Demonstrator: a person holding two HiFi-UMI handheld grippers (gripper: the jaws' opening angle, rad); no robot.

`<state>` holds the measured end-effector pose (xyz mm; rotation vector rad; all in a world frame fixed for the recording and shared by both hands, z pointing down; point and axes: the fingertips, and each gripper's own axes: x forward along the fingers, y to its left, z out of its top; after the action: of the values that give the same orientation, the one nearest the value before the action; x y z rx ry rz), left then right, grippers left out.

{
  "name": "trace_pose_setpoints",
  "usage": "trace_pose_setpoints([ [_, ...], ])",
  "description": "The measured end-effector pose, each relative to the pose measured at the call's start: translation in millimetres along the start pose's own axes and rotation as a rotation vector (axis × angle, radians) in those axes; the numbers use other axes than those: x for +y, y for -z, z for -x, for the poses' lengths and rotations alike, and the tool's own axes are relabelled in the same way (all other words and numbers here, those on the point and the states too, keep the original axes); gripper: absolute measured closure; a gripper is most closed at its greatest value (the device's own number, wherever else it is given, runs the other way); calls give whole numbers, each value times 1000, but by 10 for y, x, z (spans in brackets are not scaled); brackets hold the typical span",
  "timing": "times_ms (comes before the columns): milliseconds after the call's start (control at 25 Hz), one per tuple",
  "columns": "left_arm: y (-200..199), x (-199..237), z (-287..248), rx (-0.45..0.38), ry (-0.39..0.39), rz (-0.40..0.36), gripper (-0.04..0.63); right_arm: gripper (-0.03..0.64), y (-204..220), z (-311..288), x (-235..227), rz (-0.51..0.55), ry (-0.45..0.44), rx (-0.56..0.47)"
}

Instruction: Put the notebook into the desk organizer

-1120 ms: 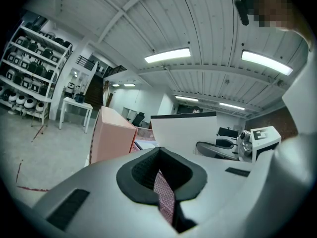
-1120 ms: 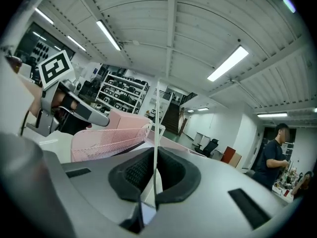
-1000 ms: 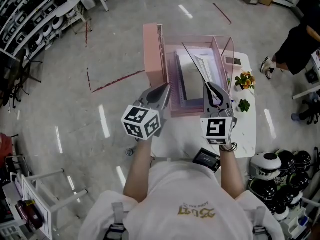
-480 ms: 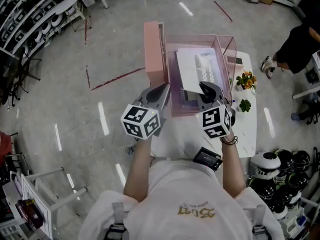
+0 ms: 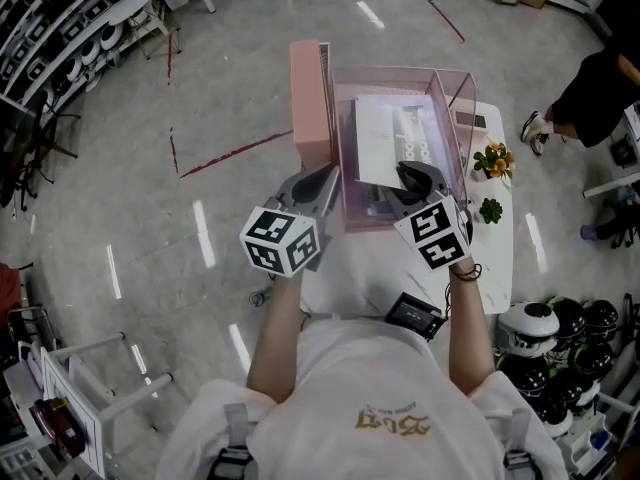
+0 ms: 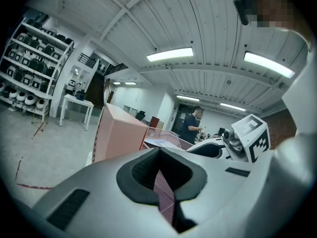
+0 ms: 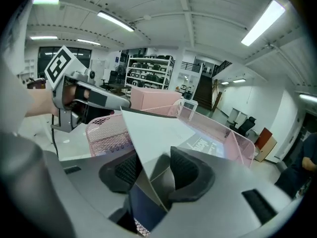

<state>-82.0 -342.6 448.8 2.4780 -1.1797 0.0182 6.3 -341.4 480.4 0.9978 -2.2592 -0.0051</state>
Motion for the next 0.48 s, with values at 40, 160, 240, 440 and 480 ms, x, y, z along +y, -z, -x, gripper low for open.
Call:
trace_pose_setpoints([
  [40, 1, 9, 3, 0, -1, 1, 581, 425, -6, -5, 16, -5, -20, 5],
  [160, 4, 22, -1, 0, -1, 5, 581, 413, 6, -12, 17, -7, -52, 18],
  [240, -2, 28, -5, -1, 1, 7, 581, 411, 7, -14, 13, -21, -76, 21],
  [440, 1, 62, -5, 4, 3, 19, 581, 407, 17, -28, 12, -62, -128, 25],
  [480, 1, 66, -4, 5, 3, 20, 581, 403, 20, -29, 13, -63, -134, 27],
])
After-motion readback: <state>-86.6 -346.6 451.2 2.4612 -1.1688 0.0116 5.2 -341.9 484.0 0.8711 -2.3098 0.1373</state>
